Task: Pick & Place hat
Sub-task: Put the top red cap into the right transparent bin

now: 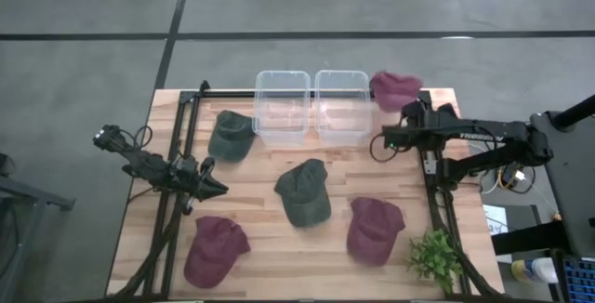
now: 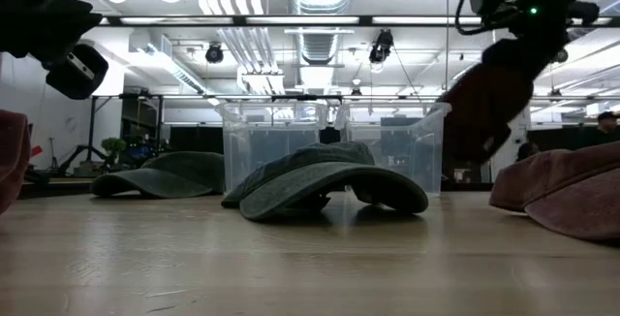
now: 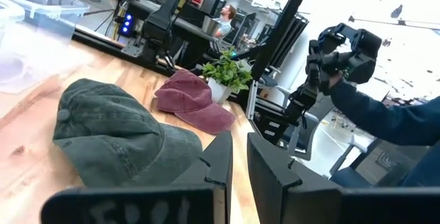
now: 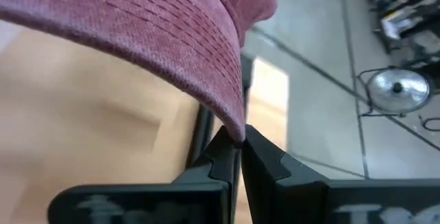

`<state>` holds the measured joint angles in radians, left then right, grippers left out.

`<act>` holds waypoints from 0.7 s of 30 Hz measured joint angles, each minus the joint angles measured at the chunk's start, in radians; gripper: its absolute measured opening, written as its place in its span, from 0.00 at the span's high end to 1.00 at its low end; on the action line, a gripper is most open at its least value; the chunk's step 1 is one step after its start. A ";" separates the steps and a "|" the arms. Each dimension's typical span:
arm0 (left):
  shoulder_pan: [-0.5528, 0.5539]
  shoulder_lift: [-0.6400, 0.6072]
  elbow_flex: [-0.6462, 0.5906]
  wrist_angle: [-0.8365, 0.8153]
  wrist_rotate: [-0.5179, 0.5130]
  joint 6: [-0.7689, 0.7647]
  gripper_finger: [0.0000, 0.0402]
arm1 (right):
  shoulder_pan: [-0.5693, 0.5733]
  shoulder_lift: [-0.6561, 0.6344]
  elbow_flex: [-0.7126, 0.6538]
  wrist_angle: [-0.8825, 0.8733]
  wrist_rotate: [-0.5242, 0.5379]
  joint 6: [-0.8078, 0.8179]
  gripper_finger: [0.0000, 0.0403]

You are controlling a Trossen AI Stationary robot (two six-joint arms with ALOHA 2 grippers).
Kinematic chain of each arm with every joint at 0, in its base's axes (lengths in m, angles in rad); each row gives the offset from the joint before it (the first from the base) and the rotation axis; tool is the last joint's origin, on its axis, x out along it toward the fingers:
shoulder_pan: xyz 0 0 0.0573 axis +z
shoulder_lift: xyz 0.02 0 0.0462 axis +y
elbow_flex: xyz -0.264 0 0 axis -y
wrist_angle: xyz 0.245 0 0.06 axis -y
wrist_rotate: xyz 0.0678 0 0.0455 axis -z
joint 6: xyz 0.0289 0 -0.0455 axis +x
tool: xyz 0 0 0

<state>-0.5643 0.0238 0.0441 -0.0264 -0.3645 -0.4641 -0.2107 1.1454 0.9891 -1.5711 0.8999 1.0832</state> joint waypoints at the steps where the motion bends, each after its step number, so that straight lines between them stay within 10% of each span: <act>1: 0.000 0.000 0.000 0.000 0.000 -0.004 0.90 | -0.021 0.000 0.018 0.000 0.029 -0.001 0.97; 10: 0.000 0.000 0.000 0.001 0.000 -0.009 0.90 | -0.085 0.000 0.244 0.001 0.254 -0.054 0.97; 21: 0.000 0.000 0.000 0.001 0.000 0.022 0.90 | -0.022 0.001 0.467 0.018 0.251 -0.247 0.97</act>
<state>-0.5641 0.0238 0.0441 -0.0259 -0.3645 -0.4425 -0.2325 1.1461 1.4557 -1.5536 1.1511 0.8364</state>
